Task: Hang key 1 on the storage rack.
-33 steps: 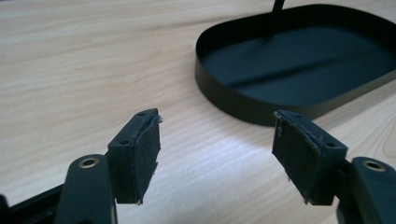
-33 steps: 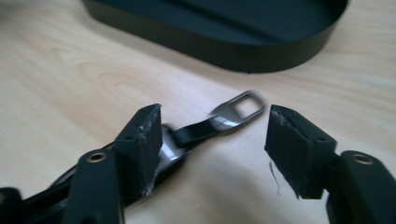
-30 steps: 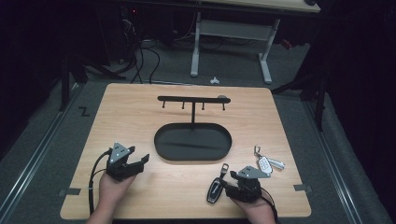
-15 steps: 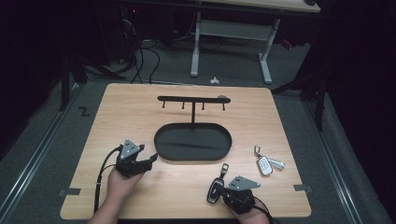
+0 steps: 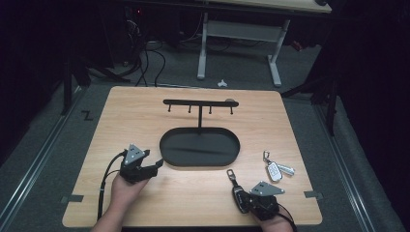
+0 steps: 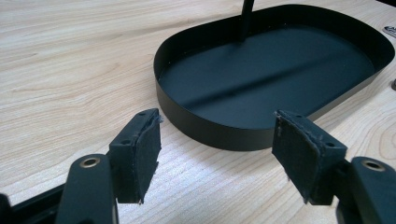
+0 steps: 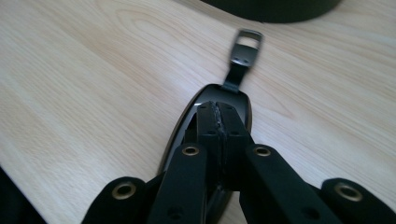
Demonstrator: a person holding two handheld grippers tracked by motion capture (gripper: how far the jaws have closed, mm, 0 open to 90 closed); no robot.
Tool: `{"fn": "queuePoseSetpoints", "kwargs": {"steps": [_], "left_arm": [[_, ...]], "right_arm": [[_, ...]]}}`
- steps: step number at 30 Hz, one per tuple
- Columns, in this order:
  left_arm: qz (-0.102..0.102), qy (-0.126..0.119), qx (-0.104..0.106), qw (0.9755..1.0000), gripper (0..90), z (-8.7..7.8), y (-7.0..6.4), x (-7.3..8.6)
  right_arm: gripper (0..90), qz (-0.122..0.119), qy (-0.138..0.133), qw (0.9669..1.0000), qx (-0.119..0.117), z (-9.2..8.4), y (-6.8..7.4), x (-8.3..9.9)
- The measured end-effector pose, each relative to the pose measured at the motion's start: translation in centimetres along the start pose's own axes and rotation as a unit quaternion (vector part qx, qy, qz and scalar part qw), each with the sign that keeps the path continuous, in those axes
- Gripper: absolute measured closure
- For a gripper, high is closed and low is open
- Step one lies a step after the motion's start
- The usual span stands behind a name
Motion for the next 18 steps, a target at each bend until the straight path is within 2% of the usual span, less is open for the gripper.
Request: {"fn": "queuePoseSetpoints", "kwargs": {"steps": [1, 4, 6, 13, 18], "left_arm": [[0.000, 0.000, 0.000, 1.0000, 32.9, 0.0, 0.0, 0.0], [0.001, 0.002, -0.001, 1.0000, 33.0, 0.0, 0.0, 0.1], [0.004, 0.003, -0.005, 1.0000, 33.0, 0.0, 0.1, 0.1], [0.008, -0.002, -0.009, 0.9999, 33.1, -0.2, 0.0, 0.1], [0.008, -0.003, -0.013, 0.9999, 33.0, -0.3, 0.2, 0.2]], "right_arm": [[89.6, 0.000, 0.000, 1.0000, 0.000, 0.0, 0.0, 0.0], [88.0, 0.016, 0.007, 0.9998, 0.011, -0.4, -1.4, 0.5], [85.9, 0.021, -0.003, 0.9997, 0.009, -0.7, -1.6, 0.4], [74.5, 0.023, -0.012, 0.9996, 0.009, -1.0, -1.7, -0.1], [70.1, 0.028, -0.018, 0.9994, 0.009, -0.8, -1.9, -0.4]]}}
Point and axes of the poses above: each handheld gripper's, and its own axes: z roughly forward along the jaws, x roughly out of its underside, y roughly to its left, the point moved 7 cm from there along z, roughly forward along the jaws, and after that the axes turned 7 degrees about -x, right-handed, at the moved point
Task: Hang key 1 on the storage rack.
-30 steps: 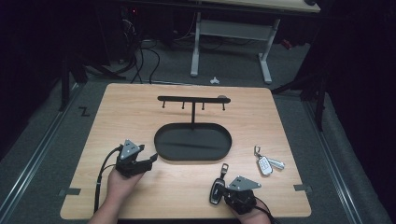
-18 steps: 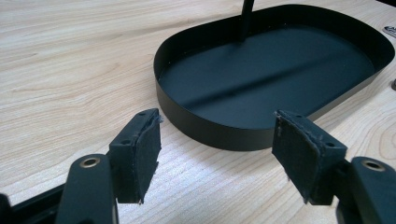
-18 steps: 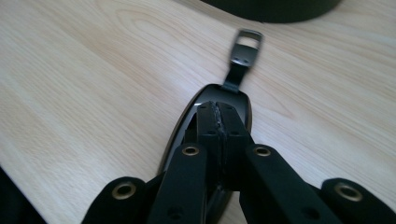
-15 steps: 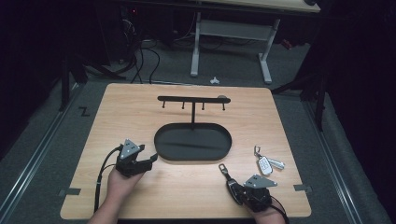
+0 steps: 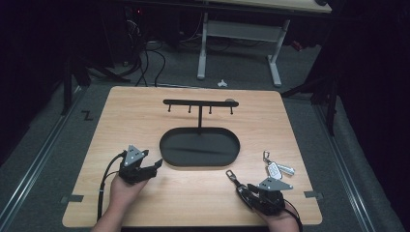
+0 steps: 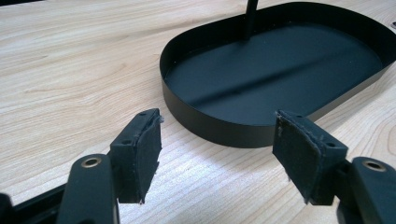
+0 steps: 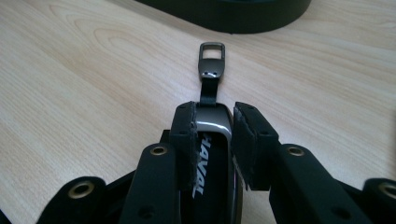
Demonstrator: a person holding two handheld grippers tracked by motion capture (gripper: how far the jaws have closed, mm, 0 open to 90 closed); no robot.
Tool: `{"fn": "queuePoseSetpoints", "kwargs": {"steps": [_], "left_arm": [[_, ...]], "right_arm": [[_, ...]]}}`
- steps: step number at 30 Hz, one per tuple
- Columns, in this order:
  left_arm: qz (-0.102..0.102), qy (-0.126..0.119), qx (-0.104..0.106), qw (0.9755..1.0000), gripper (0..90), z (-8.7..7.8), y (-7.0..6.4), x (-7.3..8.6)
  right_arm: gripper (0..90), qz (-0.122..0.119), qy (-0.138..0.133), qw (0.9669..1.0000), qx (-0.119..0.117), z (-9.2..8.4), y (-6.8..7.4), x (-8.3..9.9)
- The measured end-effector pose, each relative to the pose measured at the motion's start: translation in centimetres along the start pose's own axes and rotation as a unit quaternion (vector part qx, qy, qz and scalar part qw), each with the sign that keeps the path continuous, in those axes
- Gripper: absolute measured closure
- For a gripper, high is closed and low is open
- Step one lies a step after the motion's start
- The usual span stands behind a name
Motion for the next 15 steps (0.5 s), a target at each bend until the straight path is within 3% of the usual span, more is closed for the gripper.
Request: {"fn": "queuePoseSetpoints", "kwargs": {"steps": [8, 15], "left_arm": [[0.004, 0.001, -0.010, 0.9999, 34.0, 0.0, 0.0, 0.0], [0.007, 0.000, -0.010, 0.9999, 35.3, -0.2, 0.0, -0.1]], "right_arm": [[68.0, 0.004, 0.000, 1.0000, 0.002, 0.6, 0.1, -0.6], [62.9, 0.014, 0.019, 0.9996, 0.014, 1.0, -1.4, -1.9]]}}
Point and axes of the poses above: each handheld gripper's, and its own axes: z roughly forward along the jaws, x roughly out of its underside, y roughly to its left, the point moved 7 cm from there along z, roughly forward along the jaws, and after that the axes turned 7 degrees about -x, right-handed, at the moved point
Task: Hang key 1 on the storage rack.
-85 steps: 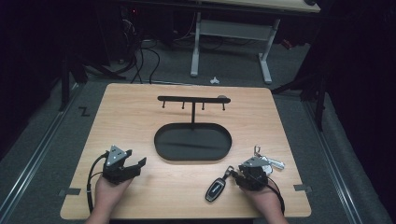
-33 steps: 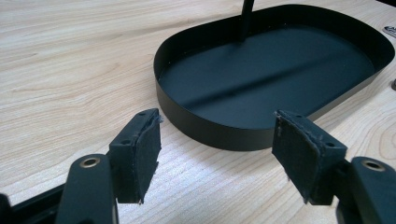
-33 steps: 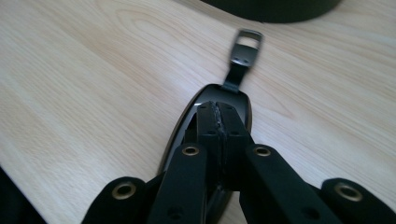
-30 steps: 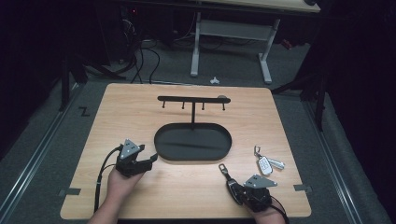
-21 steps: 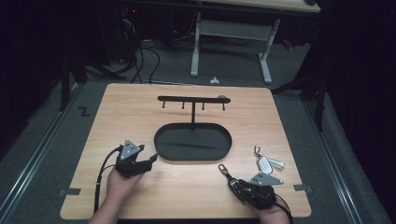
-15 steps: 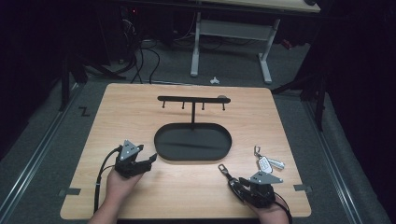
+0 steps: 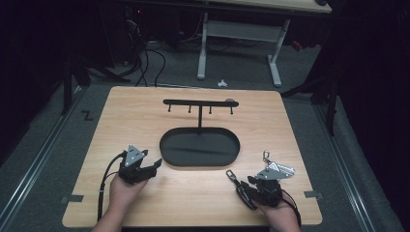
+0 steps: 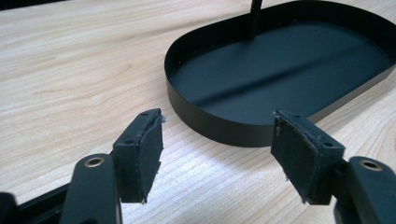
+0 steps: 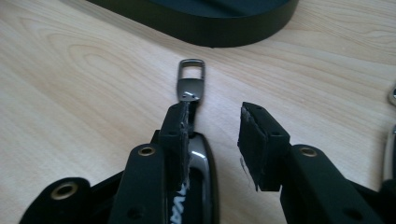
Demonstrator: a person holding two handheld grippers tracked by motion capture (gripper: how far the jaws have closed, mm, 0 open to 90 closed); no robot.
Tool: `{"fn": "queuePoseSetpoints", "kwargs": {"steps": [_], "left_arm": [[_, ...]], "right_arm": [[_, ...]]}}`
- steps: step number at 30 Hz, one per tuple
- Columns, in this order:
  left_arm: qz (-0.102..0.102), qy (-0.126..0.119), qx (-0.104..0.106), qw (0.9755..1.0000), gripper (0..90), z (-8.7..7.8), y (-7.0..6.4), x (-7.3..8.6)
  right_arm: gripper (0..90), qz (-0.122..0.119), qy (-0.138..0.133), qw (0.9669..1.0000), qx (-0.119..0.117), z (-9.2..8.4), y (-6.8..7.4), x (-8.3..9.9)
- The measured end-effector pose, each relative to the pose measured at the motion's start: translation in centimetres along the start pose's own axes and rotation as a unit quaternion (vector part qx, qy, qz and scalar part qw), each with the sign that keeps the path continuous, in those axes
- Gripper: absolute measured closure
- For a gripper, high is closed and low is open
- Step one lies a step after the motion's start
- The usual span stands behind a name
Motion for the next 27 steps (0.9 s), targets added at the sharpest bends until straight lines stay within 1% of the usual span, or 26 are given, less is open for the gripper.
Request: {"fn": "queuePoseSetpoints", "kwargs": {"steps": [1, 2, 3, 4, 6, 7, 9, 11, 12, 14, 16, 17, 18, 20, 22, 25, 26, 27], "left_arm": [[0.000, 0.000, 0.000, 1.0000, 36.2, 0.0, 0.0, 0.0], [0.001, -0.002, 0.002, 1.0000, 37.3, -0.1, 0.0, 0.0], [0.002, -0.001, 0.001, 1.0000, 37.7, -0.1, 0.0, 0.0], [0.004, -0.001, 0.000, 1.0000, 38.4, -0.1, 0.0, 0.0], [0.005, -0.002, -0.003, 1.0000, 38.9, -0.1, 0.1, -0.1], [0.001, -0.003, -0.002, 1.0000, 39.1, -0.2, 0.1, -0.2], [0.001, -0.002, 0.000, 1.0000, 39.3, -0.3, 0.2, -0.2], [0.002, -0.002, -0.002, 1.0000, 39.0, -0.3, 0.2, -0.3], [0.003, 0.002, -0.001, 1.0000, 38.5, -0.2, 0.2, -0.2], [0.005, 0.003, -0.001, 1.0000, 38.2, -0.2, 0.3, -0.1], [0.003, 0.001, 0.001, 1.0000, 38.2, -0.3, 0.4, -0.1], [0.005, 0.000, 0.002, 1.0000, 38.3, -0.3, 0.5, -0.1], [0.004, -0.001, 0.002, 1.0000, 38.5, -0.4, 0.5, -0.1], [0.006, -0.001, 0.001, 1.0000, 38.4, -0.4, 0.7, 0.0], [0.005, -0.003, -0.002, 1.0000, 38.2, -0.4, 0.9, 0.0], [0.004, -0.003, -0.004, 1.0000, 37.8, -0.4, 1.1, 0.1], [0.004, -0.003, -0.005, 1.0000, 37.4, -0.3, 1.1, 0.2], [0.005, -0.003, -0.005, 1.0000, 36.8, -0.3, 1.1, 0.2]], "right_arm": [[62.9, 0.000, 0.000, 1.0000, 0.000, 0.0, 0.0, 0.0], [61.3, 0.000, 0.016, 0.9998, 0.007, 0.3, -0.5, -0.1], [60.3, 0.002, 0.022, 0.9997, 0.010, 0.4, -0.6, -0.1], [59.2, 0.003, 0.027, 0.9995, 0.015, 0.5, -0.9, -0.2], [58.7, 0.001, 0.032, 0.9994, 0.017, 0.5, -1.0, -0.2], [58.4, -0.005, 0.052, 0.9981, 0.032, 0.7, -1.5, -0.3], [57.8, -0.003, 0.065, 0.9973, 0.033, 0.8, -1.7, -0.3], [56.7, -0.005, 0.088, 0.9953, 0.039, 0.9, -2.0, -0.3], [56.4, -0.003, 0.097, 0.9944, 0.042, 0.9, -2.1, -0.3], [56.0, 0.009, 0.111, 0.9928, 0.043, 0.9, -2.5, -0.4], [55.5, 0.014, 0.129, 0.9902, 0.050, 0.8, -2.9, -0.5], [54.4, 0.013, 0.136, 0.9892, 0.054, 0.8, -3.0, -0.5], [52.5, 0.009, 0.148, 0.9870, 0.062, 0.7, -3.2, -0.5], [50.5, 0.003, 0.161, 0.9847, 0.067, 0.6, -3.4, -0.7], [48.4, -0.002, 0.178, 0.9815, 0.072, 0.5, -3.4, -0.9], [45.9, 0.001, 0.196, 0.9783, 0.066, 0.5, -3.4, -0.9], [44.9, 0.000, 0.202, 0.9769, 0.070, 0.5, -3.5, -0.9], [43.9, -0.001, 0.206, 0.9762, 0.069, 0.6, -3.5, -1.0]]}}
Point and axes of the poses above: each handheld gripper's, and its own axes: z roughly forward along the jaws, x roughly out of its underside, y roughly to its left, the point moved 7 cm from there along z, roughly forward along the jaws, and after that the axes turned 7 degrees about -x, right-handed, at the moved point
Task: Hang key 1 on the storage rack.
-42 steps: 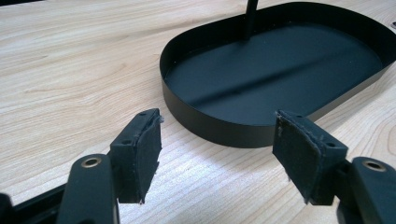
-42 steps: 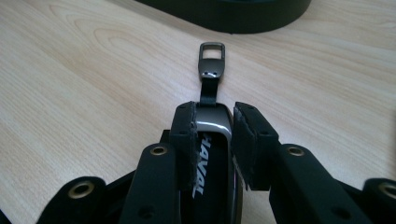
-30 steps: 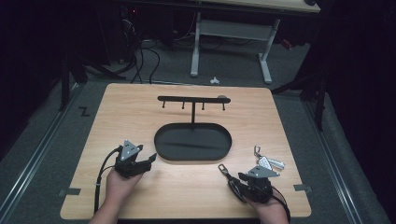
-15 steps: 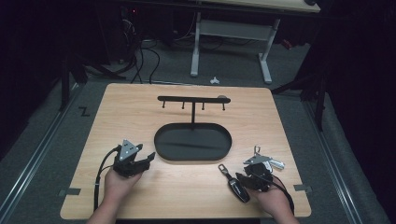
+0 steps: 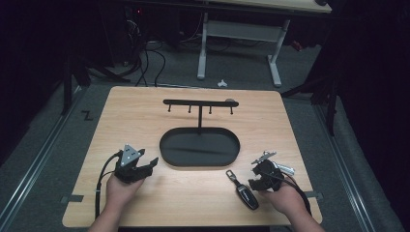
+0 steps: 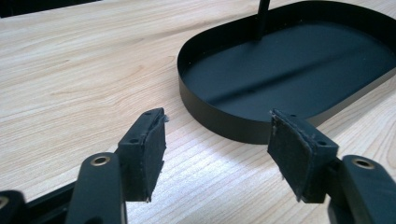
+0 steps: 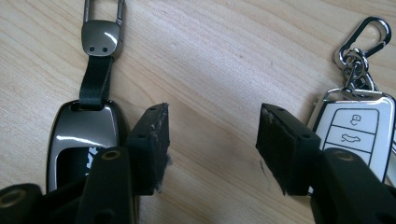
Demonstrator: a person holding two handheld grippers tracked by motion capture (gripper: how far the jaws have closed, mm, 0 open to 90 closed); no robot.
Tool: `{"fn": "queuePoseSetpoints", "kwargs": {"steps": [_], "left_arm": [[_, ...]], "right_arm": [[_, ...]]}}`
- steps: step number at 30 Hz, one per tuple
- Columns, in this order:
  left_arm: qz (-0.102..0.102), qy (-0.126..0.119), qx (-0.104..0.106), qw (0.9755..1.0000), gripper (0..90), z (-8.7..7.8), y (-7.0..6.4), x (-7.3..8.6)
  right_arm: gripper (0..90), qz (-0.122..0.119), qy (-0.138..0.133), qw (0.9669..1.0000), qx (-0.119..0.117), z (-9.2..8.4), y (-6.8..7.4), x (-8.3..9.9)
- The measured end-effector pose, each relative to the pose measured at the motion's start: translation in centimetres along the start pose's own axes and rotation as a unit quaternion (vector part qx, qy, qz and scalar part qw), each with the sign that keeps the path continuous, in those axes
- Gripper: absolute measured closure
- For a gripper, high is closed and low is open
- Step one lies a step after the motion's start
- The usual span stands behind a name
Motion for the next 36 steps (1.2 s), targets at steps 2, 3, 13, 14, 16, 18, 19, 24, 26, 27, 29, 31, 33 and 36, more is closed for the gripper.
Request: {"fn": "queuePoseSetpoints", "kwargs": {"steps": [2, 3, 13, 14, 16, 18, 19, 24, 26, 27, 29, 31, 33, 36], "left_arm": [[-0.001, -0.001, 0.003, 1.0000, 36.1, 0.0, 0.0, 0.0], [-0.001, -0.002, 0.004, 1.0000, 35.7, 0.0, 0.0, 0.0], [0.004, -0.003, 0.010, 0.9999, 29.4, -0.1, -0.2, 0.1], [0.004, -0.003, 0.010, 0.9999, 29.0, 0.0, -0.2, 0.1], [0.006, -0.002, 0.008, 0.9999, 28.0, 0.1, -0.1, 0.2], [0.009, 0.003, 0.006, 0.9999, 27.6, 0.3, -0.1, 0.3], [0.009, 0.004, 0.006, 0.9999, 27.5, 0.3, -0.1, 0.4], [0.008, 0.004, 0.004, 1.0000, 27.4, 0.3, 0.0, 0.4], [0.006, 0.004, 0.006, 1.0000, 27.4, 0.3, 0.0, 0.3], [0.005, 0.004, 0.007, 1.0000, 27.4, 0.3, 0.0, 0.3], [0.000, 0.003, 0.009, 1.0000, 27.6, 0.3, 0.0, 0.3], [0.000, 0.003, 0.010, 0.9999, 27.7, 0.3, 0.0, 0.4], [0.001, 0.005, 0.009, 0.9999, 27.7, 0.3, 0.1, 0.4], [-0.001, 0.004, 0.010, 0.9999, 27.7, 0.2, 0.0, 0.4]], "right_arm": [[41.7, 0.005, 0.010, 0.9999, -0.006, 0.0, -0.1, -0.1], [40.6, 0.008, 0.015, 0.9998, -0.007, -0.1, -0.2, -0.1], [33.9, -0.006, 0.055, 0.9983, -0.017, -0.8, 0.0, -0.8], [33.4, -0.006, 0.057, 0.9983, -0.015, -0.8, 0.0, -0.8], [32.4, -0.005, 0.061, 0.9980, -0.018, -0.9, 0.1, -0.9], [31.5, -0.005, 0.067, 0.9975, -0.020, -0.9, 0.2, -1.1], [31.1, -0.004, 0.070, 0.9973, -0.020, -1.0, 0.3, -1.3], [28.6, -0.009, 0.073, 0.9970, -0.026, -1.3, 0.9, -2.4], [28.7, -0.015, 0.074, 0.9967, -0.029, -1.4, 1.2, -2.8], [28.6, -0.017, 0.077, 0.9964, -0.032, -1.3, 1.4, -3.0], [27.3, -0.020, 0.082, 0.9958, -0.035, -1.2, 1.9, -3.2], [26.0, -0.029, 0.083, 0.9953, -0.042, -1.0, 2.4, -3.5], [25.0, -0.031, 0.087, 0.9946, -0.048, -0.8, 2.9, -3.7], [24.4, -0.039, 0.100, 0.9926, -0.056, -0.3, 3.7, -4.0]]}}
Point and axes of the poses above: each handheld gripper's, and its own axes: z roughly forward along the jaws, x roughly out of its underside, y roughly to its left, the point moved 7 cm from there along z, roughly forward along the jaws, and after that the axes turned 7 degrees about -x, right-handed, at the moved point
